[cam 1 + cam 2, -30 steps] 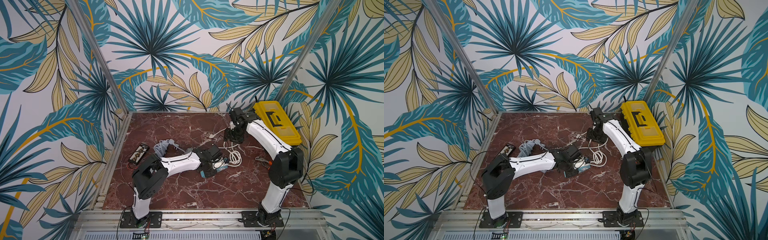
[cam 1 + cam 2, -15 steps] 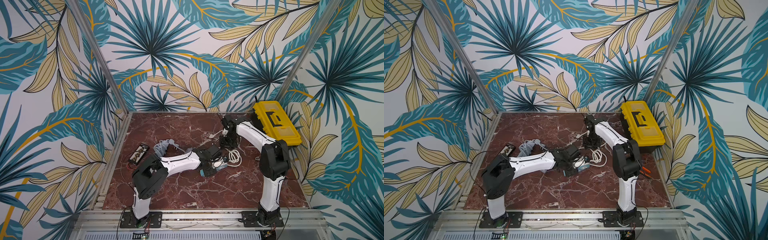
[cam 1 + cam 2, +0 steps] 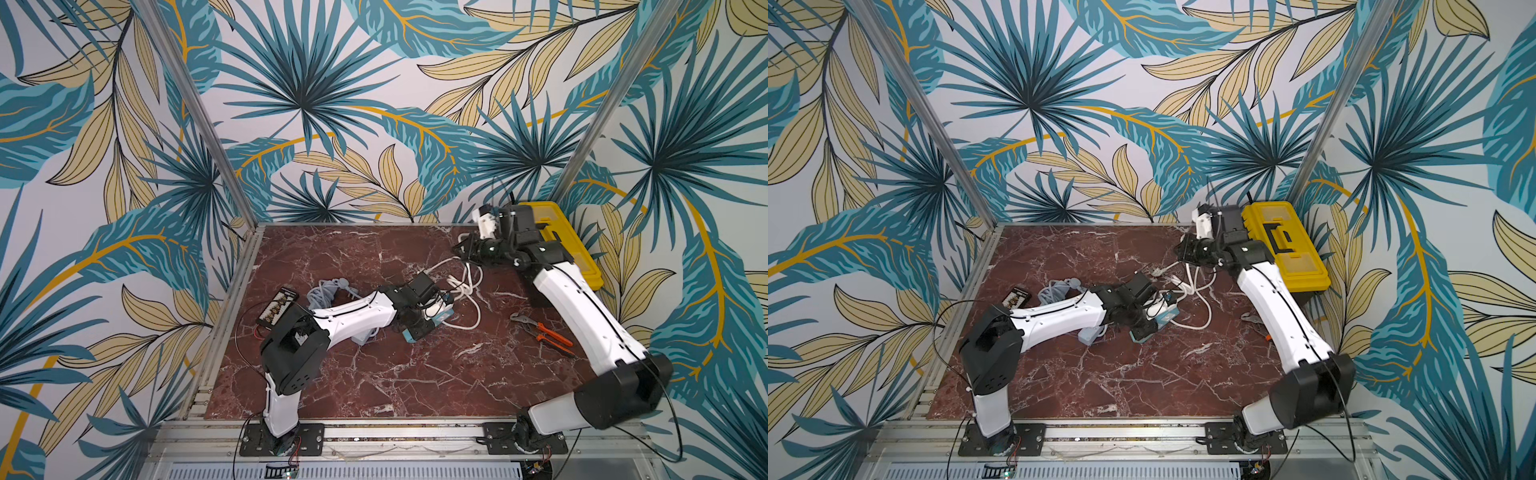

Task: Wrap the cord around the power strip
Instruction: Adjust the power cord at the center of the board.

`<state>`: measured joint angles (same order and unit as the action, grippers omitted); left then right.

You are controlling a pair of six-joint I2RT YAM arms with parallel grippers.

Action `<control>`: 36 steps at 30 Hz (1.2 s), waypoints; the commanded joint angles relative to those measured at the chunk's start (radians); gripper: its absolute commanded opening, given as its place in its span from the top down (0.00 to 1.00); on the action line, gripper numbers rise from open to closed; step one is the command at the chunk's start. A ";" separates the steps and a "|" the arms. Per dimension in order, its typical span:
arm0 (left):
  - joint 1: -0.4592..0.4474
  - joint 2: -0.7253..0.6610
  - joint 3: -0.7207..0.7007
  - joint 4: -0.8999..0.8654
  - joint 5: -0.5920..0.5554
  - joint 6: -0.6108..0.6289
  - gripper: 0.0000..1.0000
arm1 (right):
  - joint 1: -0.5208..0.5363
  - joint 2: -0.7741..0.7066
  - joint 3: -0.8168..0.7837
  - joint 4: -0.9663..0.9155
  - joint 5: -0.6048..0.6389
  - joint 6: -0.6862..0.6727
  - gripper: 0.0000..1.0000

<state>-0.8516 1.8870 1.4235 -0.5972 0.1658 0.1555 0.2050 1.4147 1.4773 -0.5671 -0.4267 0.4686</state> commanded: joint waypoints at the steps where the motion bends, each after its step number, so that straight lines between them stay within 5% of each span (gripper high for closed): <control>1: 0.098 -0.053 0.031 -0.046 0.093 -0.135 1.00 | -0.034 -0.087 -0.093 0.326 -0.157 0.094 1.00; 8: 0.222 -0.227 0.082 -0.046 0.314 -0.227 1.00 | -0.153 -0.139 -0.142 0.010 0.151 -0.057 1.00; 12: 0.326 -0.327 0.027 -0.062 0.194 -0.259 1.00 | -0.190 -0.121 -0.140 -0.042 0.396 -0.090 1.00; 17: 0.616 -0.443 -0.050 -0.094 0.114 -0.399 1.00 | -0.246 -0.099 -0.093 -0.123 0.720 -0.072 1.00; 22: 0.753 -0.509 -0.034 -0.110 -0.012 -0.406 1.00 | -0.344 -0.107 -0.116 -0.141 0.733 -0.042 1.00; 26: 0.746 -0.482 0.030 -0.114 0.042 -0.405 1.00 | -0.348 -0.066 -0.116 -0.154 0.587 -0.074 1.00; 30: 0.531 -0.362 0.183 -0.113 0.182 -0.309 1.00 | -0.316 0.008 -0.147 -0.142 0.234 -0.038 0.80; 34: 0.419 -0.225 0.328 -0.119 0.280 -0.287 0.99 | -0.299 0.011 -0.192 -0.232 0.324 -0.043 0.45; 36: 0.418 -0.171 0.391 -0.144 0.287 -0.298 0.97 | -0.300 -0.010 -0.202 -0.289 0.376 -0.051 0.38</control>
<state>-0.4335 1.6703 1.7424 -0.7395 0.4000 -0.1452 -0.0959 1.4391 1.2934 -0.7410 -0.0933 0.4301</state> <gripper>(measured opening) 0.330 0.602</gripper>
